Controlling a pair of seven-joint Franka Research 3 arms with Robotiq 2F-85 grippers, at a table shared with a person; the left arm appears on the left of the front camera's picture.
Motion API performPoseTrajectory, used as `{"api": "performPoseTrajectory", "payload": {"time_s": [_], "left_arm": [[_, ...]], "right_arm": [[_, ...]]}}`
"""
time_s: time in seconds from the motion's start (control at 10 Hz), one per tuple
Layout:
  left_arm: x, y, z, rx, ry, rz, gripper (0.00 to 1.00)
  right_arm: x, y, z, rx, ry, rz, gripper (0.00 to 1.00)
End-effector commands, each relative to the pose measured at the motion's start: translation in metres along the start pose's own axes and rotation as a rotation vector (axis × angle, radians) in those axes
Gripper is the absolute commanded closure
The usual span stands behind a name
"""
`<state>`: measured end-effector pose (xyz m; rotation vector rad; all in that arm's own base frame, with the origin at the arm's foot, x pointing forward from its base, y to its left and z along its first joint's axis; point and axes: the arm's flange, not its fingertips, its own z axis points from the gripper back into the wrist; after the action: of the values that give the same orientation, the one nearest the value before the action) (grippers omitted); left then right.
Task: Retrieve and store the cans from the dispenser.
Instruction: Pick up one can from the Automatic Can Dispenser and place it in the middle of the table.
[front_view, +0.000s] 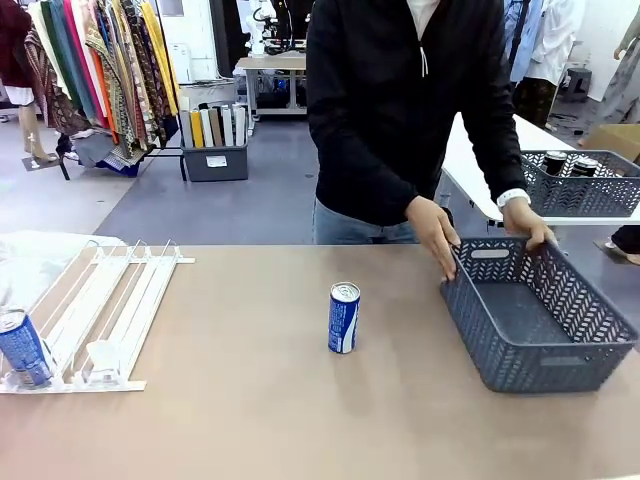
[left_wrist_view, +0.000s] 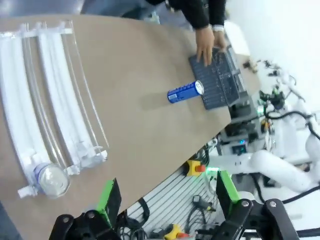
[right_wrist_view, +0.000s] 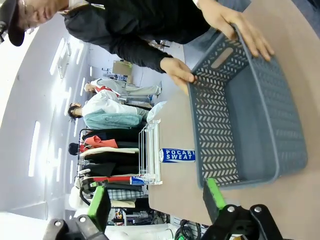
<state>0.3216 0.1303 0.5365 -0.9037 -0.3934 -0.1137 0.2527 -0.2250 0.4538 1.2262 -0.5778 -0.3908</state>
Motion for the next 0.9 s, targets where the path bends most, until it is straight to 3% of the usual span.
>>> {"api": "performPoseTrajectory", "payload": {"time_s": [0.0, 0.8], "left_arm": [[0.0147, -0.0199, -0.0053, 0.012, 0.036, -0.06, 0.0], [0.0147, -0.0199, -0.0053, 0.012, 0.036, -0.06, 0.0]], "right_arm": [[0.0005, 0.0035, 0.0, 0.018, -0.005, -0.001, 0.0], [0.0005, 0.0035, 0.0, 0.018, -0.005, -0.001, 0.0]]}}
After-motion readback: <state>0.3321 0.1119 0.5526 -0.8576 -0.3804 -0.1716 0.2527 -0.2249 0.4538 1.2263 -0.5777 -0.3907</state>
